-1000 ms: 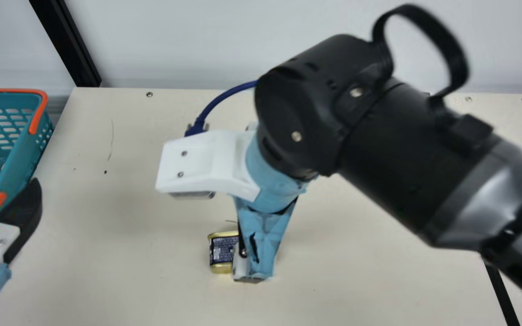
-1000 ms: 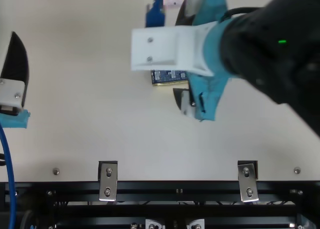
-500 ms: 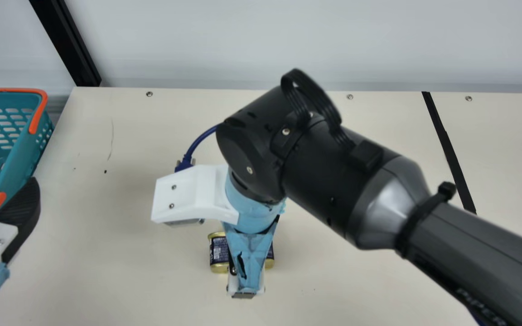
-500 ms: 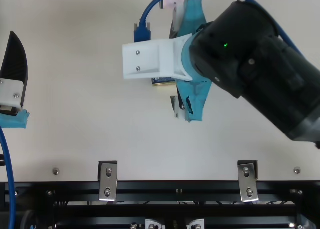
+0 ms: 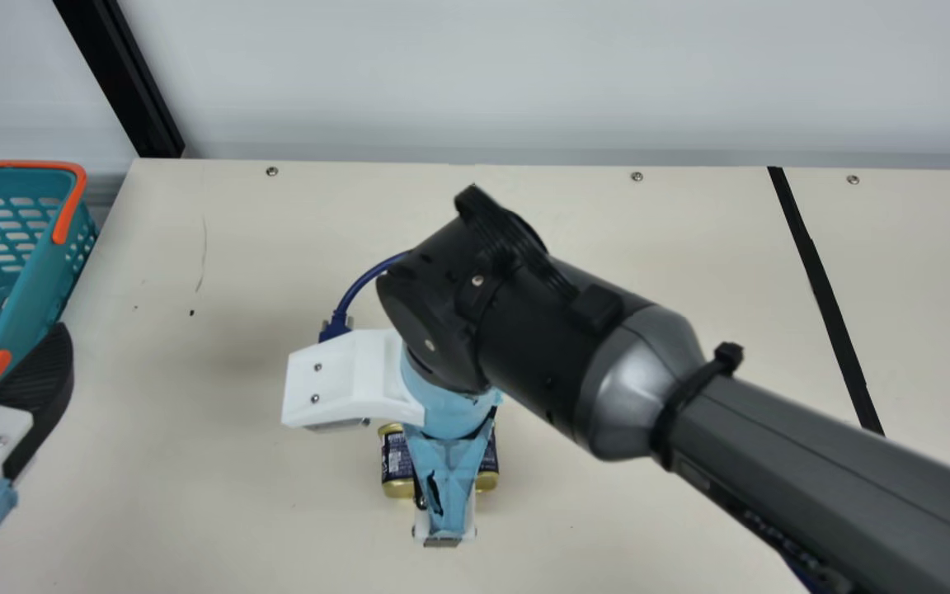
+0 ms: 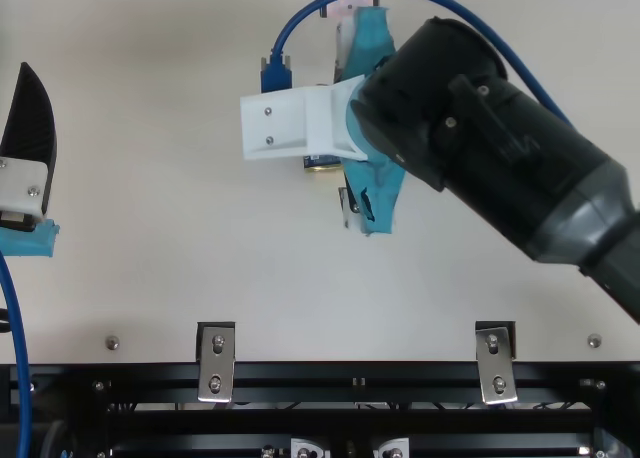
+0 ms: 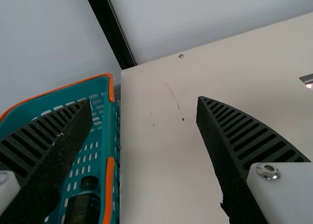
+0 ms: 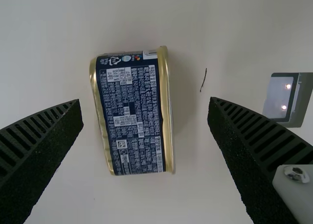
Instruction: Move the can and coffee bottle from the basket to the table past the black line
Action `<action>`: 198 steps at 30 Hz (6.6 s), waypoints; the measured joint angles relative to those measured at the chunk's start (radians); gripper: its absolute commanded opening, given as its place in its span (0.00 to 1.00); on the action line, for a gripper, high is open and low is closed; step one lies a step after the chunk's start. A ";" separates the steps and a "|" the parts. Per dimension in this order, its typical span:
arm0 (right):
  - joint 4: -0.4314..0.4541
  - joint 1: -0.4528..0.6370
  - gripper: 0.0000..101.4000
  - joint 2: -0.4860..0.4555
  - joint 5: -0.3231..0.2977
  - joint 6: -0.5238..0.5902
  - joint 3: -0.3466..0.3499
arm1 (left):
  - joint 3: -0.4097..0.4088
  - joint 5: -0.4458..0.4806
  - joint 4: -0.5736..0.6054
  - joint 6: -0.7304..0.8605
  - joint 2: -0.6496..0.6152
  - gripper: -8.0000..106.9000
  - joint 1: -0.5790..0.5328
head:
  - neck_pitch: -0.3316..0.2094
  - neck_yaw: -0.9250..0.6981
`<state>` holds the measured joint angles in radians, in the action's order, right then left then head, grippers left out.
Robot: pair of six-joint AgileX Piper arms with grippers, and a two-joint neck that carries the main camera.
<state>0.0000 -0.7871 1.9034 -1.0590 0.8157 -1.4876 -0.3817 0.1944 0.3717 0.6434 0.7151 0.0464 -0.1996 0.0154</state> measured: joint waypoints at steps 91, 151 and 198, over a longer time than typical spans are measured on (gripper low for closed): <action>0.110 1.513 0.00 -0.316 0.032 -0.004 0.312 | 0.000 0.000 0.000 0.000 0.000 0.85 0.000 | 0.061 0.670; -0.638 1.389 1.00 -0.776 -0.163 0.039 0.408 | 0.000 0.000 0.000 0.000 0.000 0.85 0.000 | 0.067 0.670; -0.702 0.832 1.00 -1.283 -0.164 -0.686 0.511 | 0.000 0.000 0.000 0.000 0.000 0.85 0.000 | 0.067 0.670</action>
<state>-0.7018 0.0452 0.6204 -1.2228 0.1294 -0.9764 -0.3817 0.1944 0.3717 0.6434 0.7151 0.0464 -0.1331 0.6858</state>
